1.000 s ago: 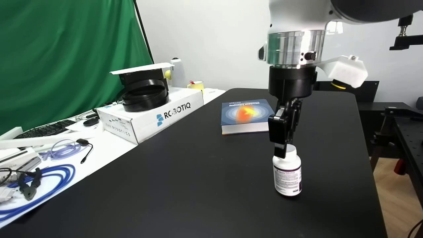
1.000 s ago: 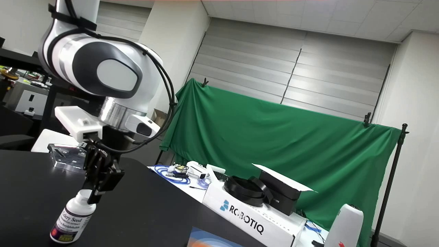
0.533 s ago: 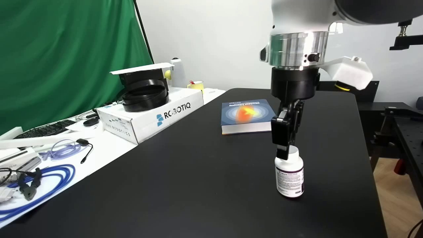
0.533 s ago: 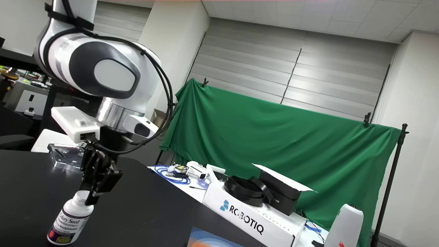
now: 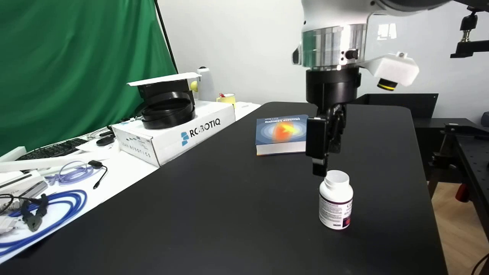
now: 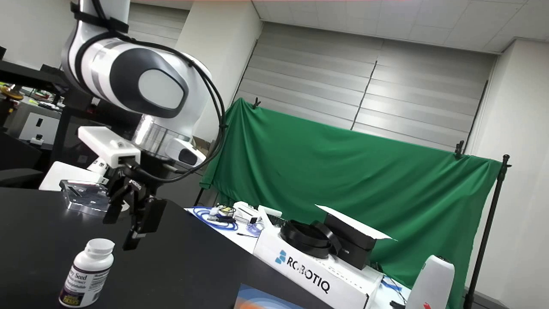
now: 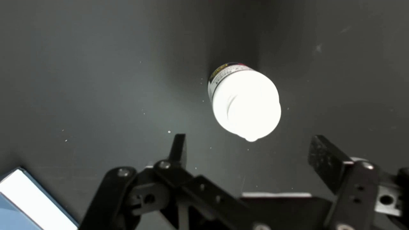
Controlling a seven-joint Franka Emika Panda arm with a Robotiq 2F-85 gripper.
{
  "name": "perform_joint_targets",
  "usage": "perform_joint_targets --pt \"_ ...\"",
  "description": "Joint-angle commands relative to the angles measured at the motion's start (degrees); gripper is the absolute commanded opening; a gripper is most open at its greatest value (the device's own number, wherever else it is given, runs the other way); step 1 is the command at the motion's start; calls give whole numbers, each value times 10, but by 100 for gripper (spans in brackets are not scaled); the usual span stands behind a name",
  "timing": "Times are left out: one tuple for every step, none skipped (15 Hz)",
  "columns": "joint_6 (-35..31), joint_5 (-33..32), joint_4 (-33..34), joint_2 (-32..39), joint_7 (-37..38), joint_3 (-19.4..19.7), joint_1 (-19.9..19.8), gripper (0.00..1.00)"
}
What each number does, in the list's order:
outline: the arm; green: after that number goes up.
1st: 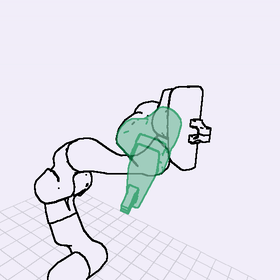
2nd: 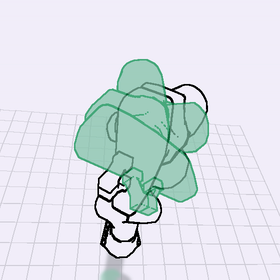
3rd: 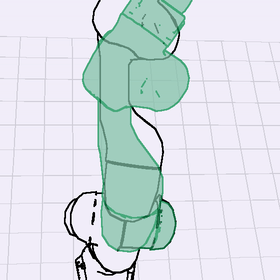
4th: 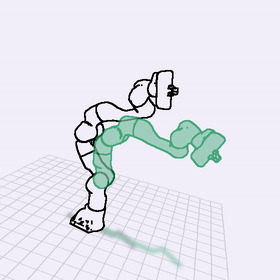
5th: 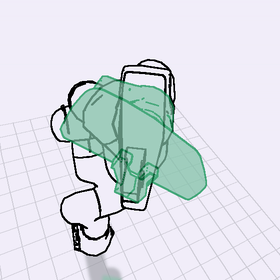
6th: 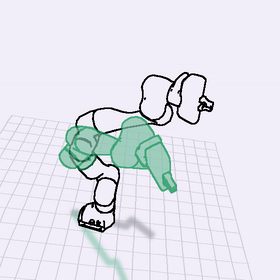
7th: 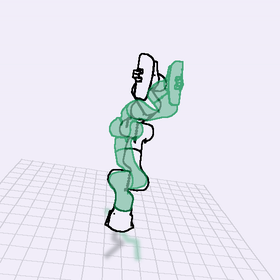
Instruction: Remove the object from the book and place it on the table
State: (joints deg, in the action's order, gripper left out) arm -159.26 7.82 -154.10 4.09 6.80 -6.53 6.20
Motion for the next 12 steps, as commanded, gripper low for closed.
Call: perform_joint_targets --pt "79 -9 38 -44 8 10 -7 100" --pt "97 -8 47 -55 6 12 -9 100" --pt "112 -6 54 -65 4 14 -11 100" --pt "127 -5 60 -75 2 16 -12 100" --pt "145 -1 65 -84 -2 17 -13 99" --pt "169 -2 69 -92 -7 18 -14 100" --pt "208 5 75 -97 -21 19 -13 100" --pt "160 0 66 -81 -6 15 -12 100" --pt "181 1 68 -89 -11 16 -12 100" --pt "190 1 69 -93 -13 16 -12 100" --pt "194 1 69 -95 -13 16 -12 100" --pt "195 1 69 -95 -14 16 -12 100"
